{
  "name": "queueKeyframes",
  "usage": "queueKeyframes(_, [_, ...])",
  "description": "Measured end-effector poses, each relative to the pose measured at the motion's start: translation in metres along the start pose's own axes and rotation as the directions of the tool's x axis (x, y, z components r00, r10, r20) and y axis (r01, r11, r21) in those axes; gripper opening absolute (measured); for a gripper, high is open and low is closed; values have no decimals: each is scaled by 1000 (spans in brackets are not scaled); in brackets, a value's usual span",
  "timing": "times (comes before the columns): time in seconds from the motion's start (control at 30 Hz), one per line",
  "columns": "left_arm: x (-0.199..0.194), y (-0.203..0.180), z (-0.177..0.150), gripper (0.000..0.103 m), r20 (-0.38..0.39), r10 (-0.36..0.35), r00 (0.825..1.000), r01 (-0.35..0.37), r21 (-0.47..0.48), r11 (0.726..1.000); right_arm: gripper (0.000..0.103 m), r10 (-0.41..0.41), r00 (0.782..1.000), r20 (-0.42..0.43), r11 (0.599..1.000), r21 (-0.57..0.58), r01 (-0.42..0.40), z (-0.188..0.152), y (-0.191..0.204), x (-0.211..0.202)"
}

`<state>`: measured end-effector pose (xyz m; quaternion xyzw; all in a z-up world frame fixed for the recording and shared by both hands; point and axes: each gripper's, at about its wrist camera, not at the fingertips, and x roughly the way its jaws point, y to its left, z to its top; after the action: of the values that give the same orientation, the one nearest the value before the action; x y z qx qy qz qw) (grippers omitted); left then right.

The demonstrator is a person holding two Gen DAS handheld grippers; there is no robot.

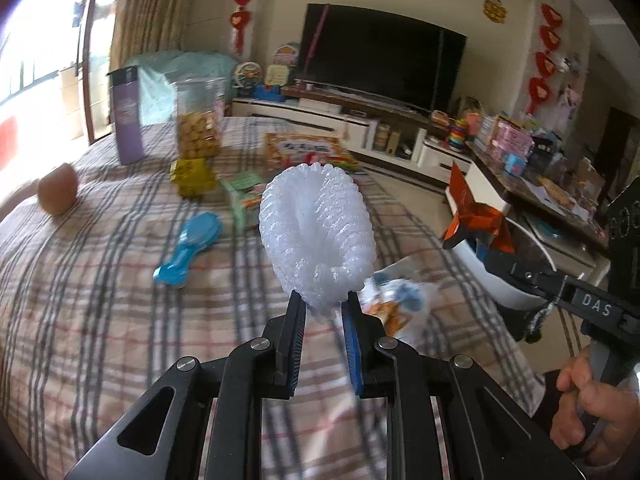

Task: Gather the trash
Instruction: 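Carry the orange bag and foam net sleeve with both tools over the bin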

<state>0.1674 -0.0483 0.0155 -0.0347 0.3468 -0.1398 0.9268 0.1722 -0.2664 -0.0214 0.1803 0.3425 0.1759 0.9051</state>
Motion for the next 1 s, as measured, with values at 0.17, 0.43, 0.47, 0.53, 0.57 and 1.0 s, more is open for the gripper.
queueKeyframes(0.17, [11,-24,7,17,-5,-45,999,45,47,998,4,-40,999,11,999,19,39,0,-17,-13])
queueKeyframes(0.43, [37,-59,16,17,-29,-105,994,107,107,988,4,-111,993,28,993,52,110,2,-49,-37])
queueKeyframes(0.47, [40,-62,17,17,-32,-109,994,112,112,987,4,-121,992,29,991,57,119,2,-53,-39])
queueKeyframes(0.53, [48,-71,20,17,-42,-121,992,125,125,984,4,-137,990,32,989,65,135,3,-60,-44])
queueKeyframes(0.57, [52,-74,21,17,-46,-124,991,129,129,983,4,-145,989,32,987,69,142,2,-62,-45])
queueKeyframes(1.0, [101,-117,32,17,-100,-168,981,183,175,967,4,-228,973,24,968,113,224,2,-102,-64])
